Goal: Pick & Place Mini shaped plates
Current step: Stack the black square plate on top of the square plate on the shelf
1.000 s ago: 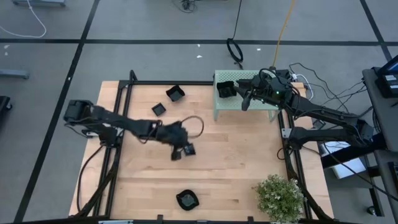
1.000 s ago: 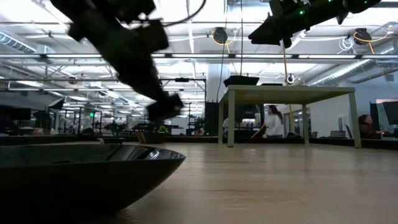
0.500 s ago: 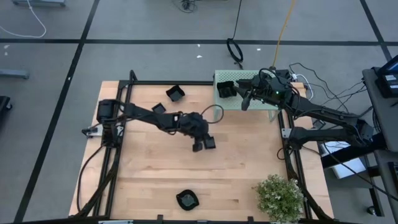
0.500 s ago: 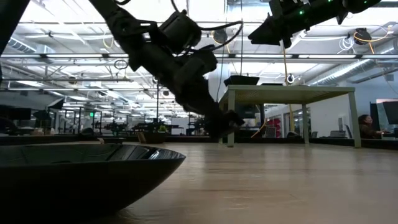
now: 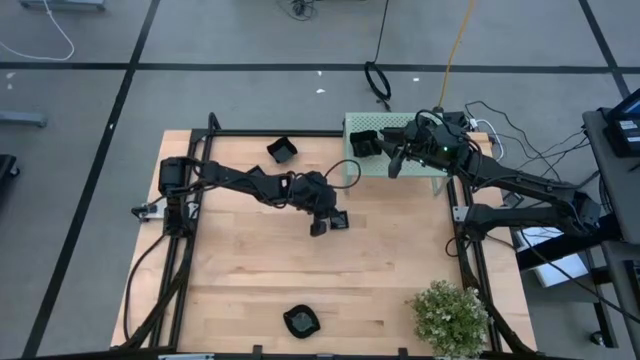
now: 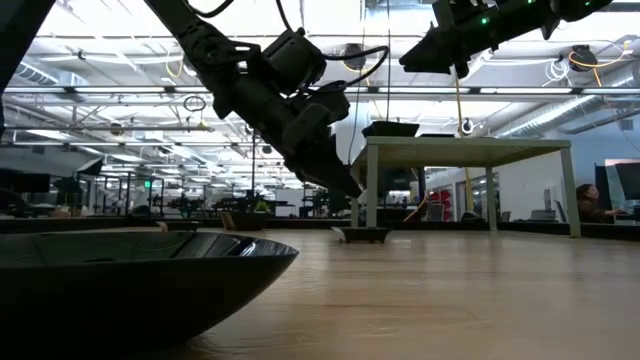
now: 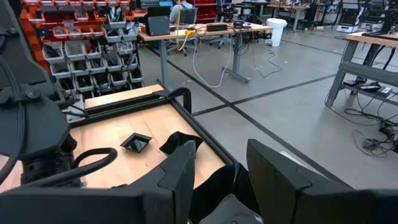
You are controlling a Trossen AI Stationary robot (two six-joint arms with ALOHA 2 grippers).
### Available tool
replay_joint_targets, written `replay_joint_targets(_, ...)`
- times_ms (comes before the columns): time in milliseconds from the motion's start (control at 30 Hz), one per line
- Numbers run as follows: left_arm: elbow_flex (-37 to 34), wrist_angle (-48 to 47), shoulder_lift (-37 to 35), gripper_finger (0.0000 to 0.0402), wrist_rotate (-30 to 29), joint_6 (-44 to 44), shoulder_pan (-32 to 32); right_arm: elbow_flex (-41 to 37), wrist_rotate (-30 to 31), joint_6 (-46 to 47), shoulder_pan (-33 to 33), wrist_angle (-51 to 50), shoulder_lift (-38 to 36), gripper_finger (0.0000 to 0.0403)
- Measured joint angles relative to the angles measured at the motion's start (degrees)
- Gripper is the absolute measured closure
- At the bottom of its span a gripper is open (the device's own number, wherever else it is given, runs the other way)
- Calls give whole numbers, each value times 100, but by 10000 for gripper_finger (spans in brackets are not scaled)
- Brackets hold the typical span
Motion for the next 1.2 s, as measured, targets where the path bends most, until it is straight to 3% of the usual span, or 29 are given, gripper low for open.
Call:
replay_joint_targets(367,2,-487,-415,338,-8,-865,45,0,-4,1,227,-141,48,268)
replay_joint_targets(667,2,-1847,-1577,297,-587,-966,66,0,9,142,711,-130,672,250)
replay_joint_targets(867,2,-2193,-2361,293,-916,-1429,70,0,59,732,1047,1,1271,250)
replay_joint_targets(1100,2,-2315,-3097,293,-957,-2010,70,-2,1290,1711,1716,24,1719,249)
replay_joint_targets(1200,4,-2357,-3345,293,-957,-2077,70,2,1702,2557,2023,-201,1851,249)
